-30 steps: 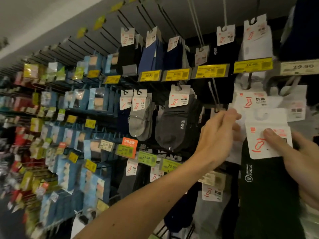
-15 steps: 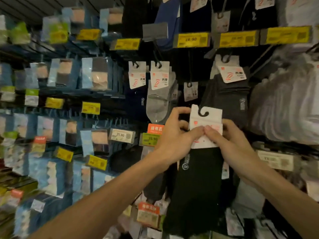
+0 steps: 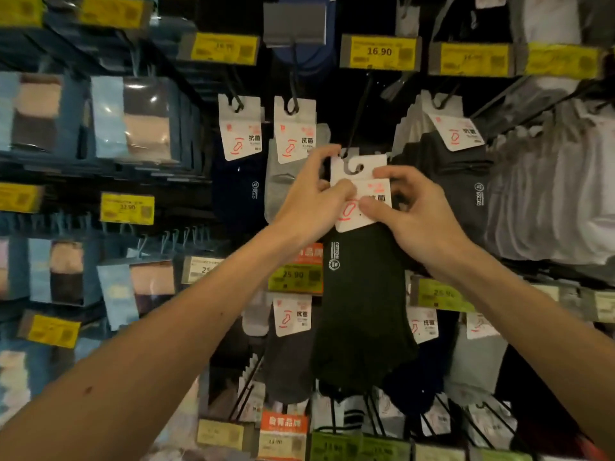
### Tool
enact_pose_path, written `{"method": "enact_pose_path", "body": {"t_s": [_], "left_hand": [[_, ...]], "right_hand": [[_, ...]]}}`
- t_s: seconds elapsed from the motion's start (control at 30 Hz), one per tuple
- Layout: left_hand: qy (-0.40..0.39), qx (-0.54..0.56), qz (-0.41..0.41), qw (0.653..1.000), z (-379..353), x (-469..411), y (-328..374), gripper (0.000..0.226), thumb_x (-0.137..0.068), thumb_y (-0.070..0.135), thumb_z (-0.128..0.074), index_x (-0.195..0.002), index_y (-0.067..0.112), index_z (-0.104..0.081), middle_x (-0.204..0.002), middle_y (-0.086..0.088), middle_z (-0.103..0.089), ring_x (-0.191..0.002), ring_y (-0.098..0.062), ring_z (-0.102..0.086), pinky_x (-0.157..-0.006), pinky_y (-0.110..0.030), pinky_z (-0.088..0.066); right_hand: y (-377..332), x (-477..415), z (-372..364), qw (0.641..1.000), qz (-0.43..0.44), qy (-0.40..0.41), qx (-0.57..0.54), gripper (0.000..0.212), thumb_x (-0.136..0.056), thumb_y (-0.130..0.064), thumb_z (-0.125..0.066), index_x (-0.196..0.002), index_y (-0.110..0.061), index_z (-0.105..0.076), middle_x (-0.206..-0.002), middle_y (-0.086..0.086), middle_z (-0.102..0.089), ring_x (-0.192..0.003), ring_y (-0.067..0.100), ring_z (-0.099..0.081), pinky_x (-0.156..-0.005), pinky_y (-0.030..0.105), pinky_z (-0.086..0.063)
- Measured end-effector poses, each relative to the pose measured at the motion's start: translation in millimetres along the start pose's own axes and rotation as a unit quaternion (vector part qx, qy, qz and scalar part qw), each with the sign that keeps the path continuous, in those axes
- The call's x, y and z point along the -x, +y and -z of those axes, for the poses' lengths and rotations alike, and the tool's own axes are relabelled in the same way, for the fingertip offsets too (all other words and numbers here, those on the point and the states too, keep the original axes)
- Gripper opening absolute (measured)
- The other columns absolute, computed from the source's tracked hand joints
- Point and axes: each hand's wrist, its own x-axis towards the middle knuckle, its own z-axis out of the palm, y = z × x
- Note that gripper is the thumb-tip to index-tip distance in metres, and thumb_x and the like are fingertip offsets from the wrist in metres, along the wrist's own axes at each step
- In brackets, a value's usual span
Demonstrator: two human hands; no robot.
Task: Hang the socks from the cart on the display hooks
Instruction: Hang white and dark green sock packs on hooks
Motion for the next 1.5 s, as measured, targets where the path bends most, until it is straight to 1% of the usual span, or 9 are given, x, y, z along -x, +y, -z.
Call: {"method": "enact_pose_path", "body": {"t_s": [0.13,0.27,0.57,0.67,0.83,1.17,1.3,1.4,1.5], "left_hand": [[-0.001,-0.051,-0.066,0.997,2.3,-46.1,16.6,0.058,-0.098,0.014,-0.056,-0.148,0.030,-0.033,-0.101,-0.005,-0.067,-0.083,-0.019,-0.071,-0.074,-0.035,-0.062],[-0.009,-0.093,-0.094,0.991,8.6,-76.9,25.7,0.063,-0.098,0.019,-0.057,-0.153,0.027,-0.026,-0.092,0.016,-0.050,-0.076,-0.001,-0.061,-0.054,-0.007,-0.049],[0.041,-0.093,-0.212,0.972,7.2,-108.7,27.4,0.070,-0.095,0.011,-0.055,-0.152,0.033,-0.023,-0.127,-0.011,-0.062,-0.082,-0.030,-0.071,-0.071,-0.047,-0.060],[0.044,-0.099,-0.236,0.966,9.5,-119.5,27.3,0.072,-0.095,0.011,-0.054,-0.154,0.035,-0.020,-0.095,-0.022,-0.068,-0.075,-0.038,-0.067,-0.066,-0.051,-0.058],[0.040,-0.112,-0.245,0.962,9.3,-133.7,30.9,0.075,-0.097,0.010,-0.053,-0.157,0.034,-0.016,-0.084,-0.019,-0.068,-0.072,-0.037,-0.065,-0.060,-0.040,-0.057],[0.048,-0.148,-0.271,0.950,8.9,-140.4,26.2,0.079,-0.098,0.010,-0.053,-0.159,0.029,-0.006,-0.049,0.011,-0.055,-0.040,-0.003,-0.045,-0.045,-0.014,-0.037],[0.040,-0.194,-0.282,0.939,9.5,-133.4,24.9,0.082,-0.098,0.011,-0.055,-0.159,0.027,-0.002,-0.108,-0.019,-0.070,-0.041,-0.003,-0.049,-0.046,-0.010,-0.037],[0.052,-0.239,-0.277,0.929,9.8,-134.2,19.4,0.089,-0.097,0.016,-0.058,-0.159,0.028,0.005,-0.071,-0.001,-0.062,-0.043,-0.005,-0.052,-0.047,-0.014,-0.041],[0.064,-0.252,-0.277,0.925,8.4,-131.2,11.7,0.093,-0.095,0.016,-0.060,-0.159,0.026,0.007,-0.067,0.007,-0.054,-0.047,-0.006,-0.056,-0.050,-0.016,-0.045]], "right_hand": [[-9.3,-35.9,7.0,0.998,0.038,0.046,0.015,0.038,-0.092,-0.014,-0.070,-0.124,-0.025,-0.053,-0.117,0.002,-0.064,-0.098,0.010,-0.068,-0.076,0.021,-0.058],[-12.7,-62.0,8.3,0.996,0.050,0.056,0.038,0.041,-0.097,-0.016,-0.064,-0.135,-0.023,-0.049,-0.117,-0.004,-0.060,-0.092,-0.001,-0.063,-0.069,0.010,-0.053],[-20.7,-93.7,11.8,0.992,0.092,0.060,0.064,0.045,-0.099,-0.020,-0.060,-0.141,-0.027,-0.046,-0.120,-0.014,-0.053,-0.096,-0.009,-0.056,-0.075,0.009,-0.052],[-21.5,-101.4,11.0,0.990,0.105,0.067,0.059,0.045,-0.099,-0.017,-0.060,-0.142,-0.023,-0.045,-0.119,-0.015,-0.053,-0.097,-0.008,-0.058,-0.079,0.010,-0.052],[-24.1,-114.3,10.8,0.987,0.110,0.084,0.077,0.048,-0.100,-0.017,-0.058,-0.146,-0.021,-0.044,-0.132,-0.008,-0.052,-0.112,0.002,-0.057,-0.092,0.017,-0.052],[-21.1,-124.2,16.0,0.984,0.078,0.079,0.136,0.049,-0.101,-0.024,-0.053,-0.149,-0.026,-0.042,-0.152,-0.006,-0.037,-0.115,0.000,-0.042,-0.075,0.003,-0.035],[-21.3,-126.4,15.8,0.980,0.059,0.061,0.178,0.050,-0.101,-0.023,-0.052,-0.150,-0.026,-0.040,-0.150,-0.009,-0.035,-0.107,-0.002,-0.041,-0.068,0.000,-0.035],[-19.3,-123.7,15.4,0.980,0.038,0.026,0.195,0.052,-0.102,-0.023,-0.051,-0.152,-0.024,-0.037,-0.148,-0.008,-0.037,-0.121,0.003,-0.044,-0.089,0.001,-0.034],[-13.3,-115.1,13.8,0.972,0.040,0.005,0.232,0.058,-0.101,-0.024,-0.054,-0.154,-0.025,-0.031,-0.159,-0.001,-0.032,-0.139,0.011,-0.037,-0.096,0.015,-0.029]]}}
